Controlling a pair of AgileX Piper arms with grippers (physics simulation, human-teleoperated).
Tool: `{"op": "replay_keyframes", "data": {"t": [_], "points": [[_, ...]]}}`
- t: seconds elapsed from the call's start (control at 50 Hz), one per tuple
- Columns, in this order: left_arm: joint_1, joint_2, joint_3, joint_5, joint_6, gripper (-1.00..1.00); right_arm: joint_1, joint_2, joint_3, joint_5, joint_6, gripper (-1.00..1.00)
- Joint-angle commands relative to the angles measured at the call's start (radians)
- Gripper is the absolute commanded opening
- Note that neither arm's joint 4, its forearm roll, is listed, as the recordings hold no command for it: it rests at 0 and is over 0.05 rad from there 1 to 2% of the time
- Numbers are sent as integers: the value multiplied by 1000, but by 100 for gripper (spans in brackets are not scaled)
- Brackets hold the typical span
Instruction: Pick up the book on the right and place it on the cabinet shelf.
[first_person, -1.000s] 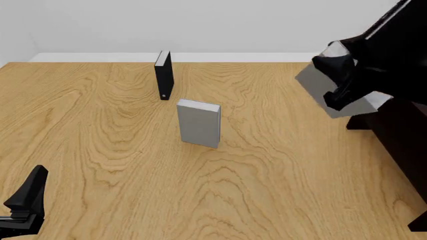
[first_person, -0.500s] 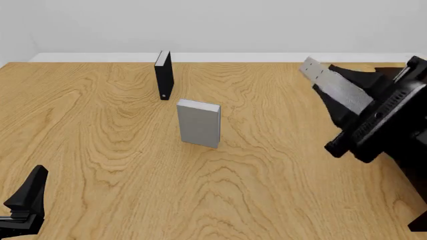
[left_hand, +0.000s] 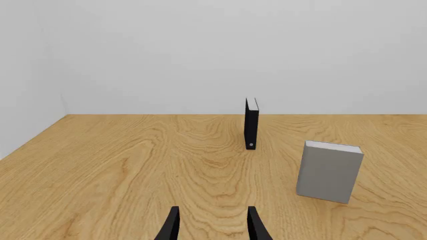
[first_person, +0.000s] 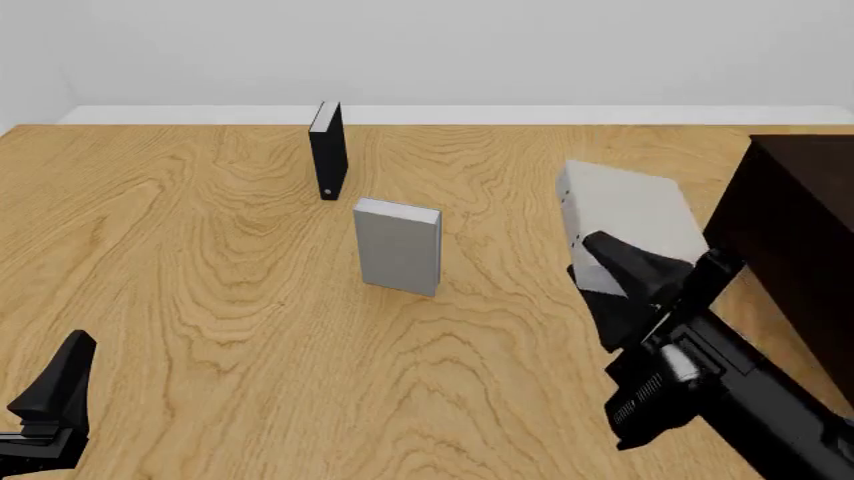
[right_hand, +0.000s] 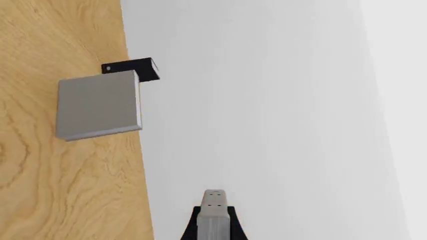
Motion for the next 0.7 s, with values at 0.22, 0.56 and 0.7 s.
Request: {"op": "replay_keyframes", "data": {"t": [0.22, 0.56, 0.7], "points": [[0, 0, 0, 0, 0, 100, -60, 121, 27, -190, -70, -100], [0, 0, 0, 0, 0, 100, -193, 83, -1, -92, 20, -100], [0, 0, 0, 0, 0, 100, -223, 116, 12, -107, 25, -100]]}}
